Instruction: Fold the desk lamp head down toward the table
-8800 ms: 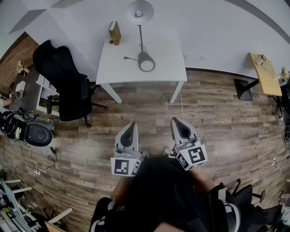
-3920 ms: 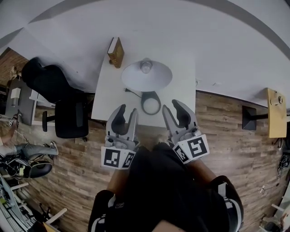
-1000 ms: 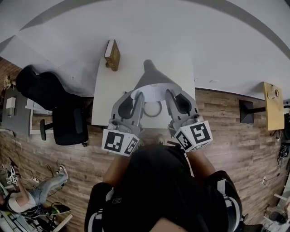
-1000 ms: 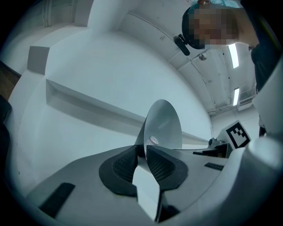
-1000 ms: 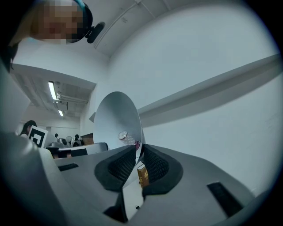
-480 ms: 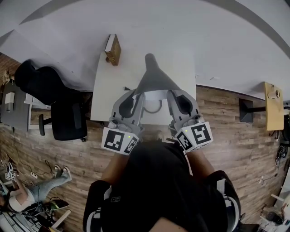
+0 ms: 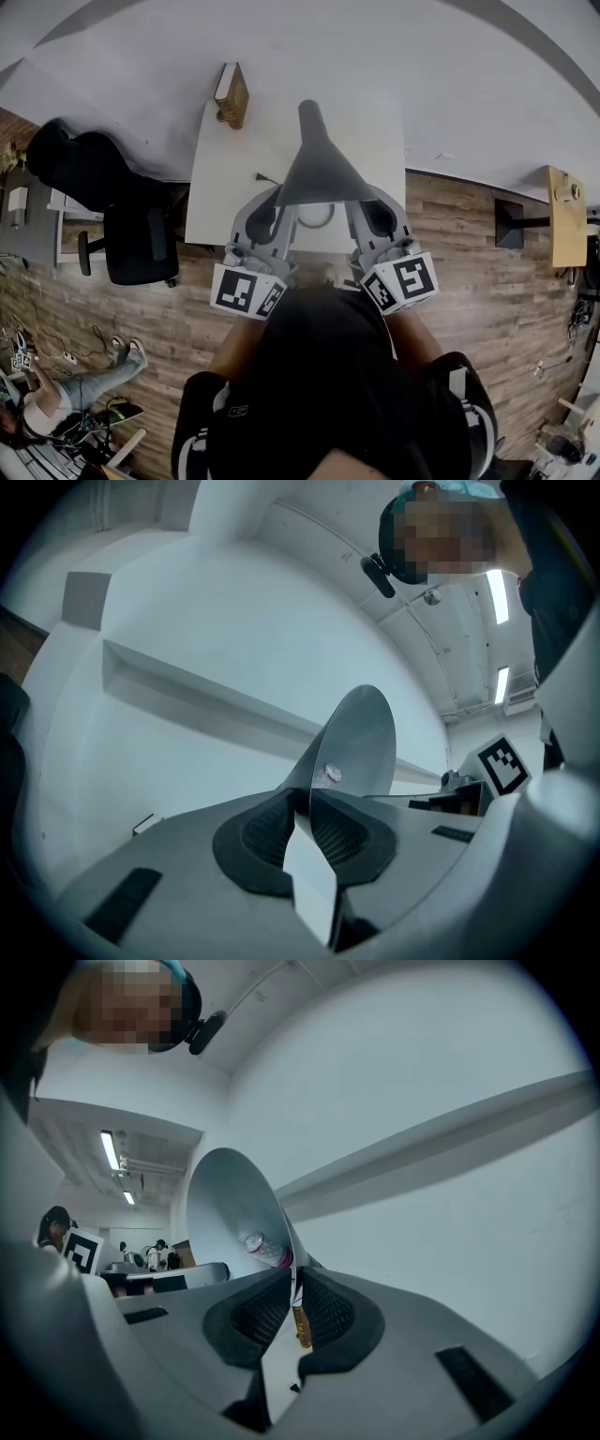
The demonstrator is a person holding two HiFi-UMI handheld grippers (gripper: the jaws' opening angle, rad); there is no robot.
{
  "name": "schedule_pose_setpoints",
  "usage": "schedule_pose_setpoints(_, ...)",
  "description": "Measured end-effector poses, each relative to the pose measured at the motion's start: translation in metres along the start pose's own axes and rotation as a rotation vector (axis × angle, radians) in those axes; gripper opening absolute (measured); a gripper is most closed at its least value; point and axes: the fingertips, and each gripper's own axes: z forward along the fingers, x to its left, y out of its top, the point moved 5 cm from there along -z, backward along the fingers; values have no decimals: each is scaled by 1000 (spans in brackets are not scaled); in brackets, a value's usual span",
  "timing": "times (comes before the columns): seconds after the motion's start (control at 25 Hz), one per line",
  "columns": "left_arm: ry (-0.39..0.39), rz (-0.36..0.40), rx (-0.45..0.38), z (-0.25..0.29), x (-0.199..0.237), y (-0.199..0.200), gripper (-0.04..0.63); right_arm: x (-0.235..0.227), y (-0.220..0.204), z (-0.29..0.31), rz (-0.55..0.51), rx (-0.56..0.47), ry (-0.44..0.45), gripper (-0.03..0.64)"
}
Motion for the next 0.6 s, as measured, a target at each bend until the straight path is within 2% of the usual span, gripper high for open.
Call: schedule_pose_setpoints(0.6, 21, -20, 56, -8, 4, -37, 49, -2, -37, -5, -20, 71, -8, 34)
